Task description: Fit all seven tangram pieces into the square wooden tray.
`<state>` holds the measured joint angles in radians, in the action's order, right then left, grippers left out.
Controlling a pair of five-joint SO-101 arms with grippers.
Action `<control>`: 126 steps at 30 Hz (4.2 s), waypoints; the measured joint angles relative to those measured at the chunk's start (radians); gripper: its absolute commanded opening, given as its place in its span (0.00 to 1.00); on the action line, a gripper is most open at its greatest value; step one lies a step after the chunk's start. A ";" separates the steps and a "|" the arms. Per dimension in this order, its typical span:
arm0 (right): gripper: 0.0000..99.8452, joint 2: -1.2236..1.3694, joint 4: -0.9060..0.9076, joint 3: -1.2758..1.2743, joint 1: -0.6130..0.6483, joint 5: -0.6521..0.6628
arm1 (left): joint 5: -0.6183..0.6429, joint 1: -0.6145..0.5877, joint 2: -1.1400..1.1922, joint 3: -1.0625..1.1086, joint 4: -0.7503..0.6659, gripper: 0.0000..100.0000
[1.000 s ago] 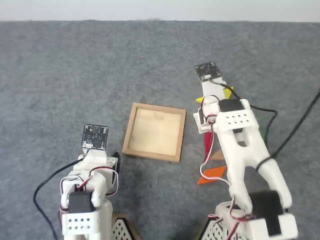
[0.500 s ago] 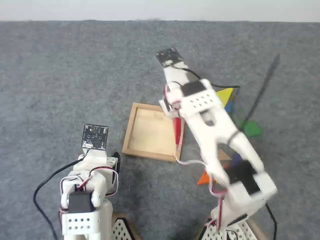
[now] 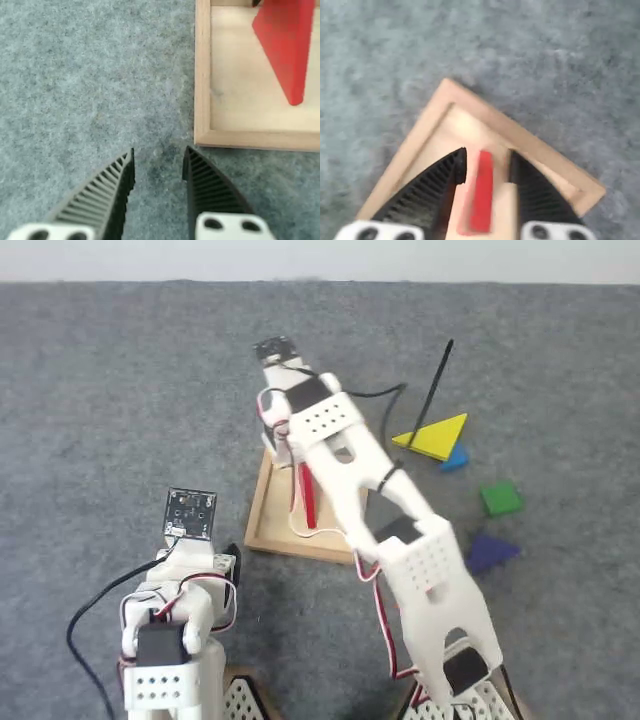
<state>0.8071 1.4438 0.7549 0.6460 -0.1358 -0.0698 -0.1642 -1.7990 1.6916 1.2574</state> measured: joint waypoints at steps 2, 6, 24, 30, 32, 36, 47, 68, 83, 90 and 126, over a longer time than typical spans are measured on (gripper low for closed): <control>0.27 0.034 0.058 0.089 0.017 0.000 | 0.000 0.000 0.000 0.000 0.000 0.15; 0.26 0.054 0.193 0.256 0.029 0.000 | 0.000 0.000 0.000 0.000 0.000 0.15; 0.13 -0.161 0.311 0.394 -0.046 0.115 | 0.000 0.000 0.000 0.000 0.000 0.15; 0.11 -0.302 0.269 0.008 -0.132 0.157 | 0.000 0.002 0.000 0.000 0.000 0.15; 0.11 -0.339 0.193 -0.149 -0.129 0.173 | 0.000 0.000 0.000 0.000 0.000 0.15; 0.11 -0.522 -0.002 -0.460 -0.126 0.175 | 0.000 0.000 0.000 0.000 0.000 0.15; 0.11 -0.821 -0.473 -1.143 -0.091 0.181 | 0.000 0.002 0.000 0.000 0.000 0.15; 0.11 -0.405 -0.522 -0.790 -0.023 0.077 | 0.000 0.000 0.000 0.000 0.000 0.15; 0.11 -0.423 -0.433 -0.813 0.055 0.167 | 0.000 0.000 0.000 0.000 0.000 0.15; 0.10 -0.592 -0.417 -0.868 0.026 0.172 | 0.000 0.002 0.000 0.000 0.000 0.15; 0.11 -0.592 -0.591 -1.048 -0.163 0.213 | 0.000 0.002 0.000 0.000 0.000 0.15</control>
<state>0.2148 0.8531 -0.2931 0.4833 0.0775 -0.0698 -0.1626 -1.7990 1.6916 1.2574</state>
